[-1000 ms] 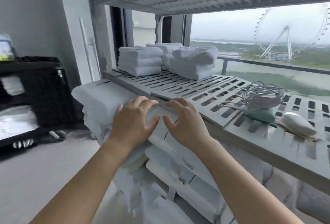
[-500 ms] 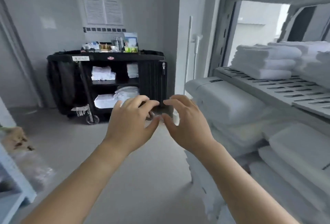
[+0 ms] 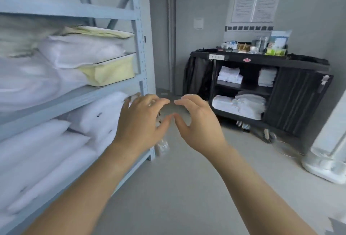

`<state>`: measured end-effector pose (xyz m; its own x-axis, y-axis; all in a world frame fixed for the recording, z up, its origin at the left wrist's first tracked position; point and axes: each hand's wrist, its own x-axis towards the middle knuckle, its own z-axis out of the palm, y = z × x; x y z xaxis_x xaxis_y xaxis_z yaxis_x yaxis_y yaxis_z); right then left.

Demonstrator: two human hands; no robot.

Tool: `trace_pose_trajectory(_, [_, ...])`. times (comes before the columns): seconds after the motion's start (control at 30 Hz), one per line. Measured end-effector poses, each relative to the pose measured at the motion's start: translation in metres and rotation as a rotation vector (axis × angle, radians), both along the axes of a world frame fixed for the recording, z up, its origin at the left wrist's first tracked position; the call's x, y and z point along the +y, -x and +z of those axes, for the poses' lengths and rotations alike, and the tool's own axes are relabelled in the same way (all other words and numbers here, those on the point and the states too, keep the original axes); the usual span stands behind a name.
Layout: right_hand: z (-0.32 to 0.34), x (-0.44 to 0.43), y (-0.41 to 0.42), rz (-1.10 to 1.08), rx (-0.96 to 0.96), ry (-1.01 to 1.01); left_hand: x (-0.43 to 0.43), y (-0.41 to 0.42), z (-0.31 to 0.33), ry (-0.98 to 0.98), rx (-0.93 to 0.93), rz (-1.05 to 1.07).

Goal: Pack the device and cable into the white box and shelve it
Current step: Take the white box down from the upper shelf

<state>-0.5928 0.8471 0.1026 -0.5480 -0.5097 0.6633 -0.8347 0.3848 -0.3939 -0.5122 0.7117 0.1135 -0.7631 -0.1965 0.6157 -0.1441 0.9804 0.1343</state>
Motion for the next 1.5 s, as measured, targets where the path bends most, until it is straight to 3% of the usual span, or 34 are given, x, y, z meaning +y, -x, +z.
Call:
trace_pose_trajectory(0.4, [-0.002,-0.225,0.002,0.408,-0.009,0.020,-0.175,-0.047,-0.002,-0.046,-0.002,0.438])
trace_pose_trajectory(0.8, [0.038,-0.437,0.017,0.717,0.015,0.134,-0.347,-0.050,0.048,0.095,0.034,0.733])
trace_pose_trajectory(1.17, [0.090,-0.535,0.003,0.904,0.048,0.215,-0.414,-0.062,0.102,0.202,0.105,0.865])
trace_pose_trajectory(1.5, [0.125,-0.583,-0.055,0.946,0.075,0.297,-0.452,-0.125,0.131,0.242,0.132,0.919])
